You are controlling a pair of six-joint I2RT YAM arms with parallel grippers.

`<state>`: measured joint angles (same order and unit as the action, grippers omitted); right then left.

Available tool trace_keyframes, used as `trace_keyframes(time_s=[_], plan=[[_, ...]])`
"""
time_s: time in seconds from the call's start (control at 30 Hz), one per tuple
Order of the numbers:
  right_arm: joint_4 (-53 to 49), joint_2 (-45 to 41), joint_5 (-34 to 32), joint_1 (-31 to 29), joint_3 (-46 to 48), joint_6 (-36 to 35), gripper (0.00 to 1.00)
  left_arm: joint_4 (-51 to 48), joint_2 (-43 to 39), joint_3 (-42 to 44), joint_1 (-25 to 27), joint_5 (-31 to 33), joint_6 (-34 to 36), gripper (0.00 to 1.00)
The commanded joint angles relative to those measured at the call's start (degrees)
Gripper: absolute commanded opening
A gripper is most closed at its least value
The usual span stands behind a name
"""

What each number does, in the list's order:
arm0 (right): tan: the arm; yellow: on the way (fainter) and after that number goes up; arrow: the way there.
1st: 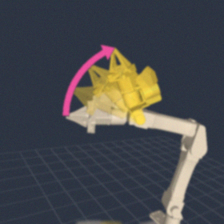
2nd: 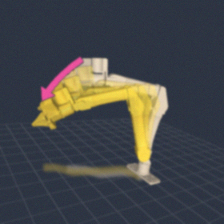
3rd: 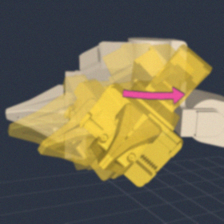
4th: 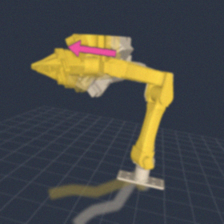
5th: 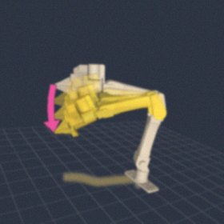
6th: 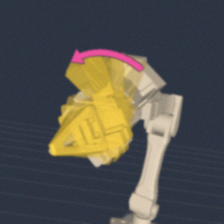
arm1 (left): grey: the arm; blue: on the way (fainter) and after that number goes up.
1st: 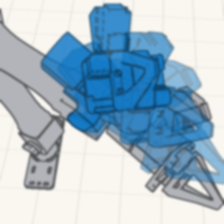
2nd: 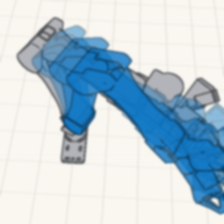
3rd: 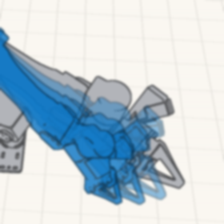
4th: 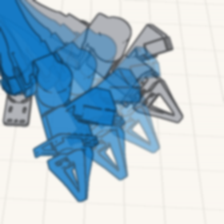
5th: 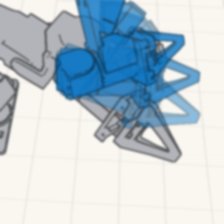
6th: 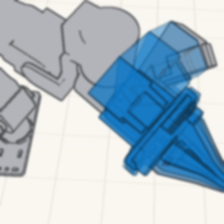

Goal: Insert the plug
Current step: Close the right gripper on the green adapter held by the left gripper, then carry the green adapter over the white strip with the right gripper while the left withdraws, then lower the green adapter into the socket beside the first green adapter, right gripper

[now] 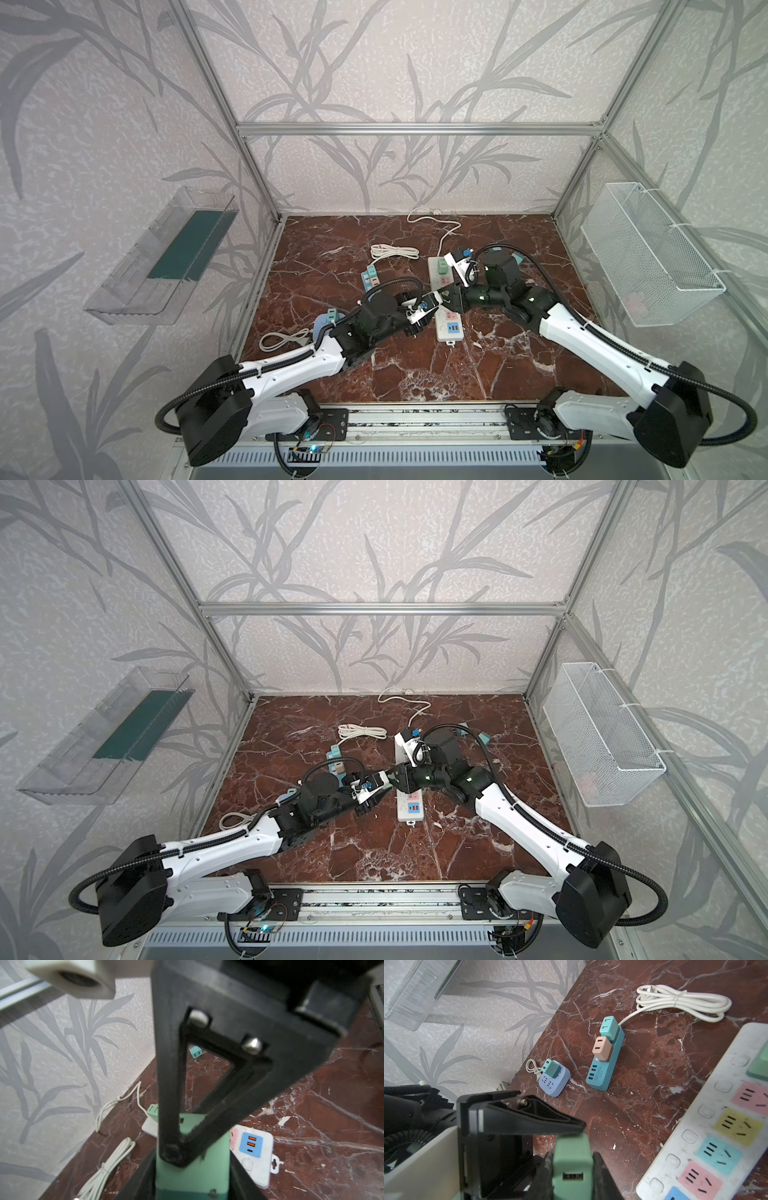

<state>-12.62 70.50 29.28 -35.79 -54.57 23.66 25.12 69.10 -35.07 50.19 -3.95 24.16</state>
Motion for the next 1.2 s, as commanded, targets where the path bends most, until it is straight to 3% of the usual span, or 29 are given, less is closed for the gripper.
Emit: trace_keyframes(time_s=[0.0, 0.1, 0.17, 0.23, 0.3, 0.4, 0.57, 0.7, 1.17], plan=[[-2.8, -0.5, -4.4, -0.6, -2.5, 0.4, 0.0, 11.3, 0.4, 0.3, -0.3, 6.9, -3.3, 0.68], [-7.3, 0.7, -13.8, -0.5, -5.8, -0.5, 0.0, 20.8, 2.1, 1.0, 0.1, 18.0, -8.4, 0.79], [-10.1, 2.5, -21.4, -0.5, -8.1, -1.6, 0.0, 24.0, 2.7, 0.5, 0.0, 28.4, -15.5, 0.85], [-13.0, 5.6, -28.6, -0.4, -10.4, -2.6, 0.0, 20.7, 2.9, -1.7, 0.0, 40.2, -24.7, 0.87], [-14.5, 9.3, -33.7, -0.4, -12.3, -3.6, 0.0, 6.7, 1.8, -6.2, -0.7, 45.1, -34.3, 0.86], [-14.1, 14.1, -37.9, -0.4, -13.7, -4.5, 0.0, -12.8, 1.0, -12.4, -2.8, 39.2, -48.4, 0.86], [-13.7, 22.2, -42.0, 0.1, -16.4, -4.9, 0.0, -20.5, 1.6, -15.5, -3.3, 29.5, -54.5, 0.85], [-13.2, 26.2, -42.6, 0.5, -18.2, -3.7, 0.0, -25.2, 1.8, -18.4, -4.1, 26.4, -55.5, 0.85], [-13.5, 34.4, -40.1, 3.9, -24.2, -1.9, 0.0, -25.1, 1.5, -17.6, -4.3, 25.5, -54.8, 0.85]])
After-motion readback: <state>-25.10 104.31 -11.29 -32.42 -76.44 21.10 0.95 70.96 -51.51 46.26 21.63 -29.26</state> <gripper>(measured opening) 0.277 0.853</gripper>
